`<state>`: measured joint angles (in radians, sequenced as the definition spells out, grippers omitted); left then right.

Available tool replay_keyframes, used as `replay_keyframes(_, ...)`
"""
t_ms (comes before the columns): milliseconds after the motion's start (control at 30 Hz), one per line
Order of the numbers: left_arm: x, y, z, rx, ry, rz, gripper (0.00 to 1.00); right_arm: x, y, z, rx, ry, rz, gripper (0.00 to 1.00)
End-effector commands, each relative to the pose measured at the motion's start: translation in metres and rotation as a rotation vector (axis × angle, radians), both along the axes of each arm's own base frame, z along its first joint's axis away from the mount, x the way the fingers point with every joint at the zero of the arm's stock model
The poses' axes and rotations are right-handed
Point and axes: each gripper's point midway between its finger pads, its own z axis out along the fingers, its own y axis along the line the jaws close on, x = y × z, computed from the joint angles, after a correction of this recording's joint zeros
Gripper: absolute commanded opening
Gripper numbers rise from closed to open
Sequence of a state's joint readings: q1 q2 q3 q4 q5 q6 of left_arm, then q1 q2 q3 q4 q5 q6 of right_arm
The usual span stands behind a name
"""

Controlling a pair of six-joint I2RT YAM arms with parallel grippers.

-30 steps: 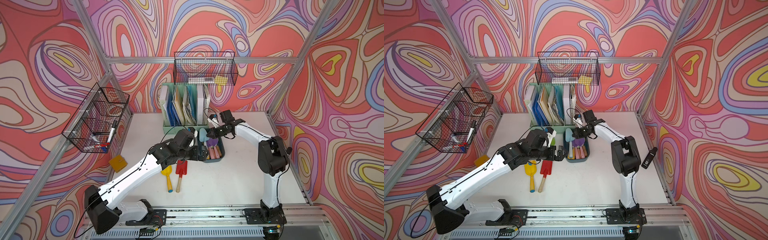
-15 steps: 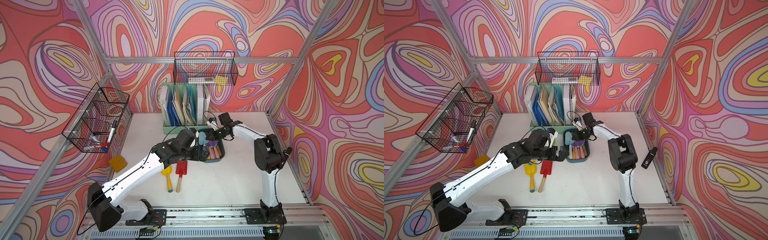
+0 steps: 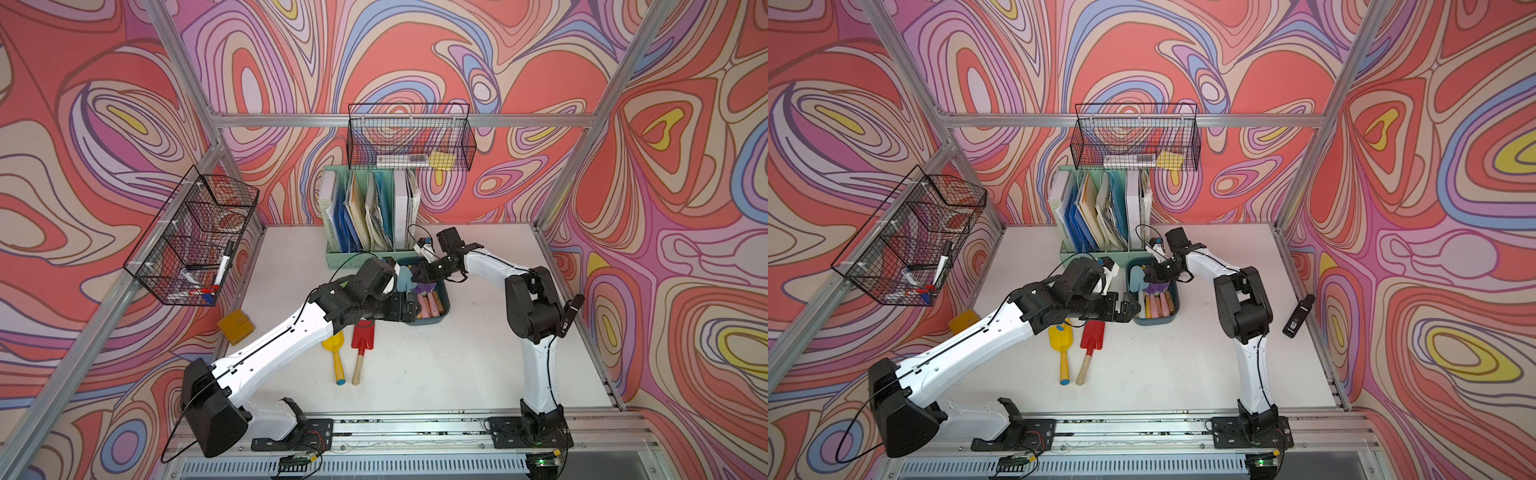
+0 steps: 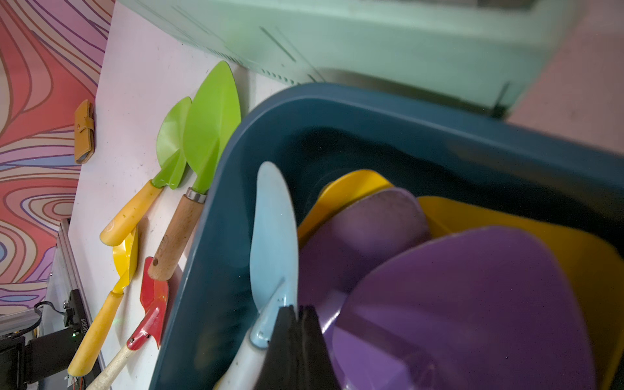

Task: Put the shovel into the storage box
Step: Place the shovel in the storage box.

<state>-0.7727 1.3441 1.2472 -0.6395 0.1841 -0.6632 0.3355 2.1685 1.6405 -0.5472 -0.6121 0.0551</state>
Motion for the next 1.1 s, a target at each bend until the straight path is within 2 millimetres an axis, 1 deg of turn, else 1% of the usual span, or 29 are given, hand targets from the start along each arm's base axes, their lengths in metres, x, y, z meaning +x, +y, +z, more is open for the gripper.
replay_keyframes(0,0.001,-0.001,0.007,-0.01,0.004,0.003,0.99,0.004,-0.003,-0.008,-0.009,0.009,-0.01,0.0)
replay_keyframes(100,0.0,0.001,0.002,0.007,0.019,0.006,0.99,0.003,-0.004,-0.008,-0.019,0.014,-0.013,0.0)
replay_keyframes(267,0.0,0.004,-0.007,0.041,0.048,0.018,0.99,0.002,-0.007,-0.009,-0.034,0.024,-0.02,0.13)
replay_keyframes(367,0.0,0.008,-0.009,0.061,0.051,0.031,0.99,0.002,-0.009,-0.009,-0.045,0.025,-0.022,0.19)
replay_keyframes(533,0.001,0.01,-0.009,0.079,0.049,0.038,0.99,0.002,-0.011,-0.007,-0.055,0.027,-0.026,0.24)
replay_keyframes(633,0.001,0.012,-0.008,0.086,0.049,0.041,0.99,0.001,-0.012,-0.003,-0.062,0.023,-0.029,0.28)
replay_keyframes(800,0.003,0.018,-0.01,0.134,0.052,0.056,0.99,0.0,-0.014,0.009,-0.068,0.007,-0.035,0.35)
replay_keyframes(900,0.005,0.029,-0.019,0.212,0.073,0.093,0.99,-0.002,-0.015,0.02,-0.062,-0.004,-0.038,0.39)
replay_keyframes(967,0.008,0.037,-0.027,0.264,0.091,0.125,0.99,-0.004,-0.016,0.029,-0.058,-0.017,-0.04,0.39)
replay_keyframes(1067,0.012,0.044,-0.037,0.305,0.107,0.161,0.99,-0.007,-0.019,0.04,-0.063,-0.037,-0.049,0.4)
